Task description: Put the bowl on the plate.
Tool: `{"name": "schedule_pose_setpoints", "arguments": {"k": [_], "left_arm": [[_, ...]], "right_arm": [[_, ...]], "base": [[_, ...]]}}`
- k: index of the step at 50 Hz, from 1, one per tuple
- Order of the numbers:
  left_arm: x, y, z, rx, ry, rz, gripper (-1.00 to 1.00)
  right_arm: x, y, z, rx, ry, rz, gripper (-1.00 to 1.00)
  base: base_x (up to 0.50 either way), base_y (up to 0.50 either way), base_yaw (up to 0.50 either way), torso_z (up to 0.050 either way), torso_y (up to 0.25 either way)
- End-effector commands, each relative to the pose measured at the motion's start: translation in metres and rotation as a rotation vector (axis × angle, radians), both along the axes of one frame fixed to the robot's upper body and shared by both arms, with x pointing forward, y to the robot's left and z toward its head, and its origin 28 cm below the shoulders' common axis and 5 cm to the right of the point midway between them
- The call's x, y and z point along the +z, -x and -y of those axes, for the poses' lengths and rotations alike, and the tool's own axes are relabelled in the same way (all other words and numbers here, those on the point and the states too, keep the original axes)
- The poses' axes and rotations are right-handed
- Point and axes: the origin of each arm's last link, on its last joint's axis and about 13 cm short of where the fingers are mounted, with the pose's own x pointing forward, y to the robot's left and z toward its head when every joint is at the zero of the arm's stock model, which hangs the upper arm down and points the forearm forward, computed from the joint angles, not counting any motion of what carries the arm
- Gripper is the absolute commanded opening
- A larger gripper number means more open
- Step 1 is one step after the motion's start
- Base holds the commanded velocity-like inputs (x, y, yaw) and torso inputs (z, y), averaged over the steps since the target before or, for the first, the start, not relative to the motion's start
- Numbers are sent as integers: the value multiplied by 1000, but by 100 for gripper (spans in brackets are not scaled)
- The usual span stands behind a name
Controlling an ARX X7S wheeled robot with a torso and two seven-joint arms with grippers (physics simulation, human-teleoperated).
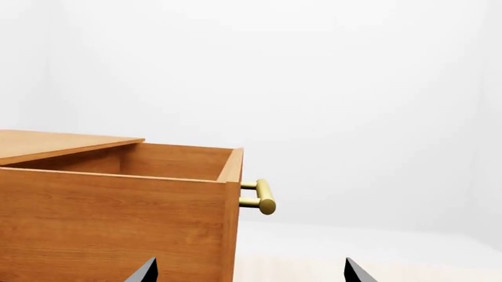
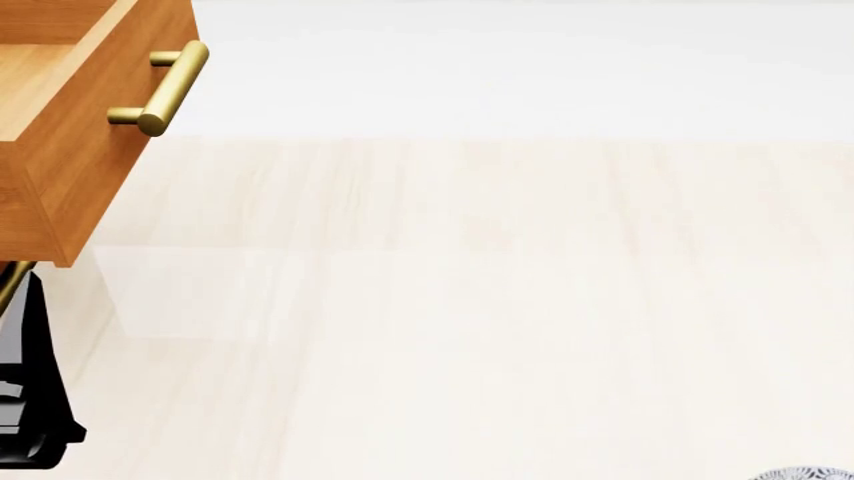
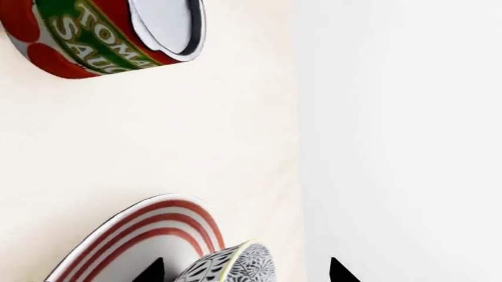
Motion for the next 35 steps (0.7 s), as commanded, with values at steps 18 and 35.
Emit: {"name": "schedule_pose_setpoints", "arguments": {"k": [18, 35], "left_arm": [[2, 14, 0, -77, 144, 68, 100], [-33, -2, 5, -85, 241, -97, 100]], "right_arm": [[12, 27, -57, 661, -719, 318, 100], [-23, -41, -75, 540, -1515, -24, 100]], "base": [[0, 0, 0, 0, 0], [0, 0, 0, 0, 0]]}}
